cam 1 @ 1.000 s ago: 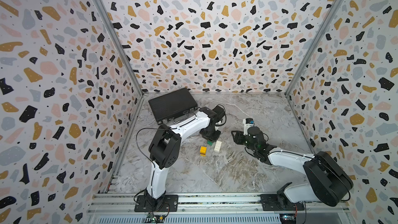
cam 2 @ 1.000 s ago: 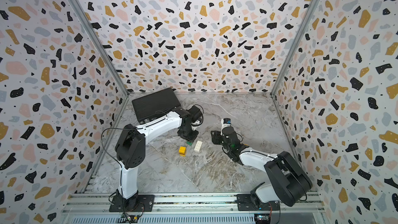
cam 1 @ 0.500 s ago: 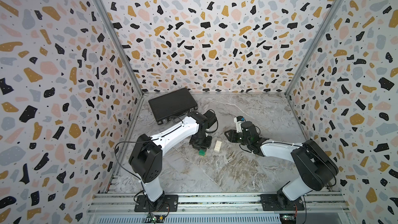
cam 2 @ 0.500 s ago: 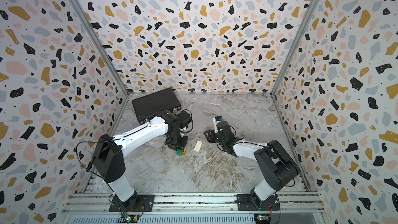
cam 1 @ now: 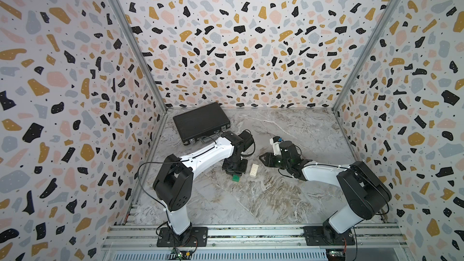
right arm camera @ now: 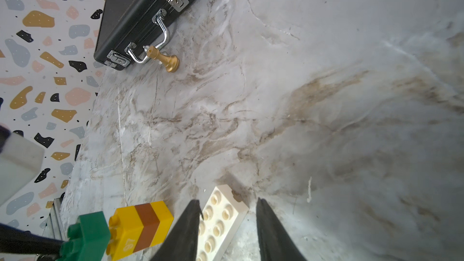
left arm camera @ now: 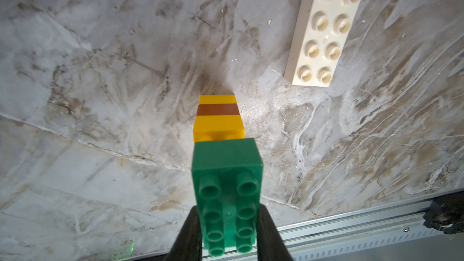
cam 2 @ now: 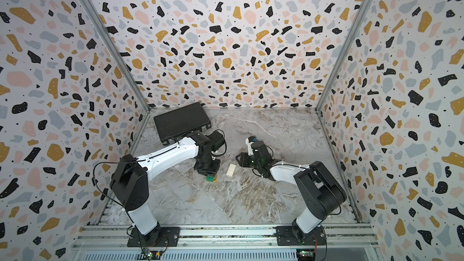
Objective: Assemble an ice cream with lego
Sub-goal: Assemble the lego brick with the lego brick.
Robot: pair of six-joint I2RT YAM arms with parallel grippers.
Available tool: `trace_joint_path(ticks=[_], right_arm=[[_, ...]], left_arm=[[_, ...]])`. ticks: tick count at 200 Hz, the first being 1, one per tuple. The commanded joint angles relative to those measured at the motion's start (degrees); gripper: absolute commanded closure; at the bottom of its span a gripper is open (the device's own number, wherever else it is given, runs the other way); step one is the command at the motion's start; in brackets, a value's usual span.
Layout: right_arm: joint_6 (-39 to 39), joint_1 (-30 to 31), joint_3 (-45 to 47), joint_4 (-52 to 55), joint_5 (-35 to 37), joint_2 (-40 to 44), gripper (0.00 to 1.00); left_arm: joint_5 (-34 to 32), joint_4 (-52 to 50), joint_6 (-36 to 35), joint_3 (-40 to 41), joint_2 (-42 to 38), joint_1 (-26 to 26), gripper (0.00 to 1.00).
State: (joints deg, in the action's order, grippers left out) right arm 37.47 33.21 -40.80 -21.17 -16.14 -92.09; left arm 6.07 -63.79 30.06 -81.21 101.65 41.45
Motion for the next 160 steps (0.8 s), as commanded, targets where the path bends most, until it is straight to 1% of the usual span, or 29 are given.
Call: trace_joint_path(ticks=[1, 107, 136, 160], right_arm=[[-0.2, -0.1, -2.3, 0.8, -0.8, -0.1, 0.59], [-0.4, 0.0, -2.7, 1.1, -1.4, -0.5, 0.59], [-0.5, 0.0, -2.7, 1.1, -1.5, -0.5, 0.58], [-0.6, 0.0, -2.8, 1.0, -1.9, -0.4, 0.58]], left_arm=[[-1.7, 0.2, 0.5, -0.5, 0.7, 0.3, 1.00], [-2.8, 0.7, -0.9, -1.3, 3.9, 0.2, 1.00], [-2.8, 0.5, -2.6, -1.4, 5.1, 0.1, 1.00], [-2.5, 0.7, -5.4, -1.3, 5.8, -0.6, 1.00]])
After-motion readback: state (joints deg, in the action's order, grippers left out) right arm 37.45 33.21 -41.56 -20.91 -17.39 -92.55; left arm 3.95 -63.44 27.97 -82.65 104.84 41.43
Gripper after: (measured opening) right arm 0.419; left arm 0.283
